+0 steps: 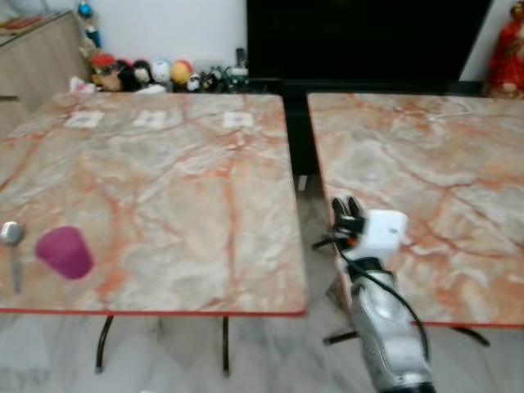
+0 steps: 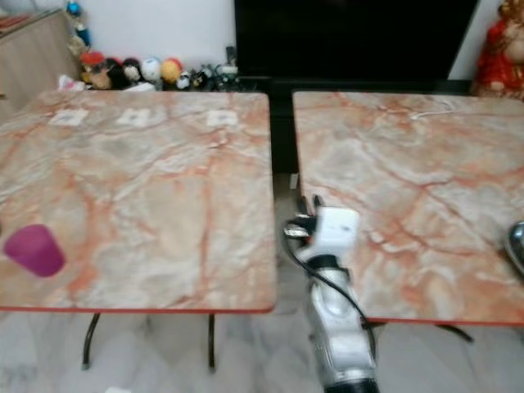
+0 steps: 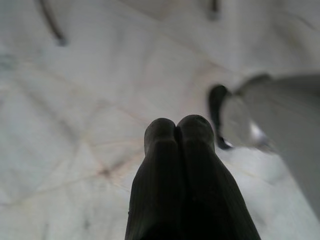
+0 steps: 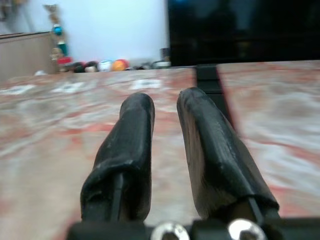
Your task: Setting the table
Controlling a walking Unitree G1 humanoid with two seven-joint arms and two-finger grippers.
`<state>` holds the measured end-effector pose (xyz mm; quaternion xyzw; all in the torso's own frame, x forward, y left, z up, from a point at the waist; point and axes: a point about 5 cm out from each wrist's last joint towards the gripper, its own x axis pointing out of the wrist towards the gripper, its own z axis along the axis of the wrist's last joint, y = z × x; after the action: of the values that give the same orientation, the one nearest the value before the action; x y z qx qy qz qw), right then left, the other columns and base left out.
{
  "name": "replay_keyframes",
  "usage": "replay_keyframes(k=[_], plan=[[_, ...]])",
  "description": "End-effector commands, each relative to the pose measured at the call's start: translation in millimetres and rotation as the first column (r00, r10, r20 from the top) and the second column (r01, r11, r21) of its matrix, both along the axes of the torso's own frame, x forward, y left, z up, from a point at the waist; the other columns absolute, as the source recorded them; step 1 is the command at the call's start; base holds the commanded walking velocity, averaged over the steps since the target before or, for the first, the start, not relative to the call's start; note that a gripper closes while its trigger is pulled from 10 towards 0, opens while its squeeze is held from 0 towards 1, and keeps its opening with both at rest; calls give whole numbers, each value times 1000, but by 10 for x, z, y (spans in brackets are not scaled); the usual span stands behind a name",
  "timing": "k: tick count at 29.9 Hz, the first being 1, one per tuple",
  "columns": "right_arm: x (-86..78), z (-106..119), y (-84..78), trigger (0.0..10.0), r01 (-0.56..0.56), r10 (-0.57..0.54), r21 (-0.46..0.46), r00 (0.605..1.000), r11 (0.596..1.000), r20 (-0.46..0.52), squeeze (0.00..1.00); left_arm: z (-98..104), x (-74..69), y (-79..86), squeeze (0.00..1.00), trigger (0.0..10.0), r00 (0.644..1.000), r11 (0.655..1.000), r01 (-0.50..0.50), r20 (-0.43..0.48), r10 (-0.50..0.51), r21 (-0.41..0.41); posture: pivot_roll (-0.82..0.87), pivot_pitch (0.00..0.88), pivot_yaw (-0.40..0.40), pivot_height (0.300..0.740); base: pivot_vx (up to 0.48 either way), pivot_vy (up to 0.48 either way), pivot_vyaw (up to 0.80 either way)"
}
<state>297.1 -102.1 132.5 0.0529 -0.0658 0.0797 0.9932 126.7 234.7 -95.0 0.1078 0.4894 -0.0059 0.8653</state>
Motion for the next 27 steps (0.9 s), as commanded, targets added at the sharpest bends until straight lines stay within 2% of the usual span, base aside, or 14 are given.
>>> replay_keyframes(k=[1, 7, 20, 27], plan=[[-5, -4, -24, 10000, 3, -3, -14, 1000, 1000, 1, 0, -33, -58, -51, 0, 10000, 1000, 1000, -5, -22, 5, -12, 33, 0, 20, 740, 0, 480, 800], [-14, -6, -29, 10000, 1, -1, -12, 1000, 1000, 4, 0, -35, -65, -49, 0, 10000, 1000, 1000, -8, -23, 8, -14, 36, 0, 19, 740, 0, 480, 609], [28, 27, -28, 10000, 27, -28, 30, 1000, 999, 9, 0, -31, -57, -47, 0, 10000, 1000, 999, -29, -12, 29, -14, 51, 0, 15, 740, 0, 462, 0], [49, 108, -58, 10000, 58, -59, 46, 998, 997, 27, 0, -21, -32, -42, 0, 10000, 999, 999, -39, 1, 39, -12, 55, 0, 16, 740, 0, 0, 0]])
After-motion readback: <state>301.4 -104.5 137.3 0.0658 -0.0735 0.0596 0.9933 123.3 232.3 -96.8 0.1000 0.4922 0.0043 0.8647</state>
